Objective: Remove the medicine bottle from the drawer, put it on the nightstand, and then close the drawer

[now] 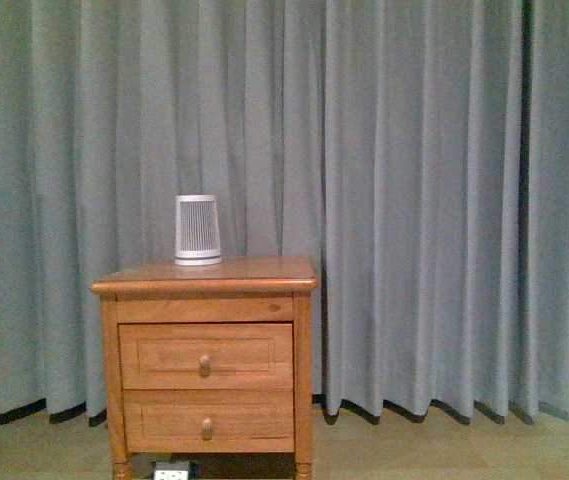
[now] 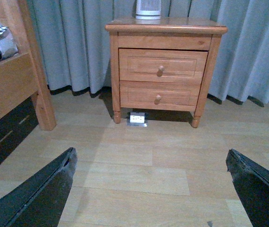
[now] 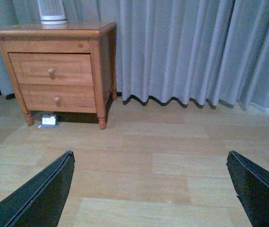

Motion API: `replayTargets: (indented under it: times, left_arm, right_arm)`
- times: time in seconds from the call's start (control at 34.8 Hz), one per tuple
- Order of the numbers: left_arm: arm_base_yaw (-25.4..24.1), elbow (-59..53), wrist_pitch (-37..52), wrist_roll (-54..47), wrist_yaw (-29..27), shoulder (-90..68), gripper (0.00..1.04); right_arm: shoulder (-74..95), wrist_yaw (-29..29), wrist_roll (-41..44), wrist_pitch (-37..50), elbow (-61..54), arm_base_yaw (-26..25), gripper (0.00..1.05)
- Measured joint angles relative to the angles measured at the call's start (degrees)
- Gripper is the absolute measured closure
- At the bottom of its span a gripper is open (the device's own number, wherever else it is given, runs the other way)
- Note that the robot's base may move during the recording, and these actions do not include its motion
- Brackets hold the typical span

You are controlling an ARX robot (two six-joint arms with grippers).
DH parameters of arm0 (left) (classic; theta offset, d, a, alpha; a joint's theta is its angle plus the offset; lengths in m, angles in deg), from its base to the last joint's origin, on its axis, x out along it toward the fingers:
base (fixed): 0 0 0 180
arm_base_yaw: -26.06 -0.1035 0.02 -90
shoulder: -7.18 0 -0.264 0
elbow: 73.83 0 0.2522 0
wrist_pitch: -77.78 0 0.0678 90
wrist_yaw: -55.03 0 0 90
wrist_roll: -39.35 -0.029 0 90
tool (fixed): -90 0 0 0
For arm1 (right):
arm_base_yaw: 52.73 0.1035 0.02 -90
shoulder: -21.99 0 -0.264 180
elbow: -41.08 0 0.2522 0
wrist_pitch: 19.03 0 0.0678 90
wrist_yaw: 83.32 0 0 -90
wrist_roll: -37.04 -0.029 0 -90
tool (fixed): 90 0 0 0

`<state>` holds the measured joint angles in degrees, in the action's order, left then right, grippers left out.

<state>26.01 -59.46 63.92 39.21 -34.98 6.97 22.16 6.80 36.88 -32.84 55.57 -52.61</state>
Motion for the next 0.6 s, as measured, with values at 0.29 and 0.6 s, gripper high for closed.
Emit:
replayTargets:
  times: [0.29, 0.6]
  left_arm:
    - [0.0, 0.0, 0.0, 0.0, 0.0, 0.0, 0.07]
    - [0.0, 0.0, 0.0, 0.0, 0.0, 0.0, 0.07]
  right_arm:
    - [0.0, 0.0, 0.0, 0.0, 0.0, 0.0, 0.07]
    - [0.0, 0.0, 0.0, 0.0, 0.0, 0.0, 0.07]
